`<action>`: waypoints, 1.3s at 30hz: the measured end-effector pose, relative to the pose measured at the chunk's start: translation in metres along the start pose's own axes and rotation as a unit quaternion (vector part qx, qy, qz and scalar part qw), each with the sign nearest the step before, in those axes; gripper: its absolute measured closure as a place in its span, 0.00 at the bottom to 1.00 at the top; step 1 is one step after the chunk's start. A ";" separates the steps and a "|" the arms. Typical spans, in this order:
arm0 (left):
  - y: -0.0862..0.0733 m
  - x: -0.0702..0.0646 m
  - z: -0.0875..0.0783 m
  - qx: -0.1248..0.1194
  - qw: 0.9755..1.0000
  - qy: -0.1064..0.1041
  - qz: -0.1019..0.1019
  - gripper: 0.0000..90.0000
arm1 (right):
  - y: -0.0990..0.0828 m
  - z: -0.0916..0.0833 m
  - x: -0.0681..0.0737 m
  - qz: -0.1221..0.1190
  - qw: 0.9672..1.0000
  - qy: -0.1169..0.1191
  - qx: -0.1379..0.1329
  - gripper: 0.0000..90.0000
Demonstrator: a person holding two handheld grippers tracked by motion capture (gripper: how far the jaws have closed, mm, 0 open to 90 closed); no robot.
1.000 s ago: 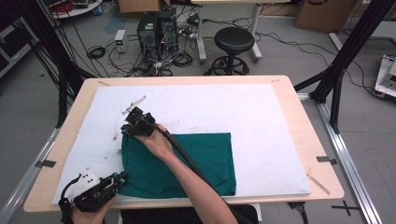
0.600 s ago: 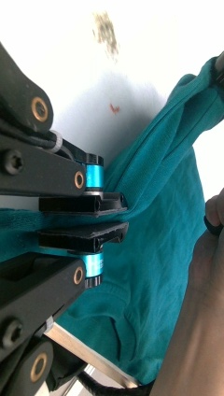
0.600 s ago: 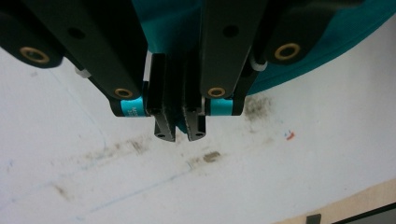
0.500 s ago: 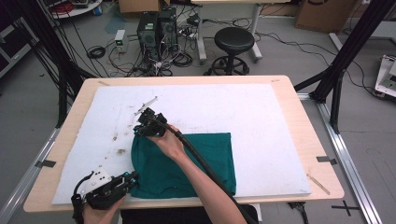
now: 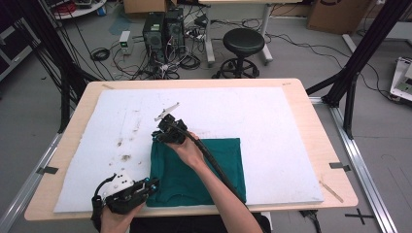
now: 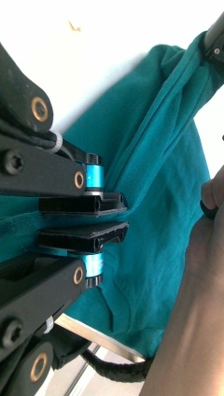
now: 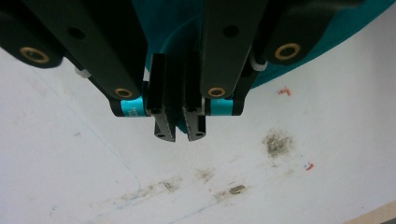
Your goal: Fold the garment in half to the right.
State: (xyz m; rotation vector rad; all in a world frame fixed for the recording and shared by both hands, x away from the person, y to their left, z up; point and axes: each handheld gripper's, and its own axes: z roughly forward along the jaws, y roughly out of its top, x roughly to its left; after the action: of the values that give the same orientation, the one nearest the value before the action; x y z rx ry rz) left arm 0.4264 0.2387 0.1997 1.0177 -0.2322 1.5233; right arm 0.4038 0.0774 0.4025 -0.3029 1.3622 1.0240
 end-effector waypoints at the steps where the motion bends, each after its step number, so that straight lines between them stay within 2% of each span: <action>1: 0.001 -0.001 0.002 0.002 1.000 -0.003 0.002 0.93 | -0.001 -0.002 0.000 0.001 1.000 -0.003 0.001 0.95; 3: 0.003 -0.003 0.006 0.003 1.000 -0.007 0.005 0.93 | -0.003 -0.005 -0.001 -0.006 1.000 -0.006 0.000 0.95; 24: 0.016 -0.023 0.038 0.019 0.999 -0.039 0.028 0.93 | -0.024 -0.033 -0.012 -0.001 1.000 -0.027 -0.004 0.95; 39: 0.021 -0.031 0.055 0.021 0.998 -0.059 0.022 0.93 | -0.043 -0.045 -0.024 0.021 0.999 -0.032 -0.004 0.95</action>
State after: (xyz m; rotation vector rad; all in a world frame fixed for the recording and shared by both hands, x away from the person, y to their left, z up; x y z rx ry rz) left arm 0.4292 0.1748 0.2188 1.1428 -0.3086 1.5153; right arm 0.4089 0.0111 0.3969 -0.2454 1.3122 1.0657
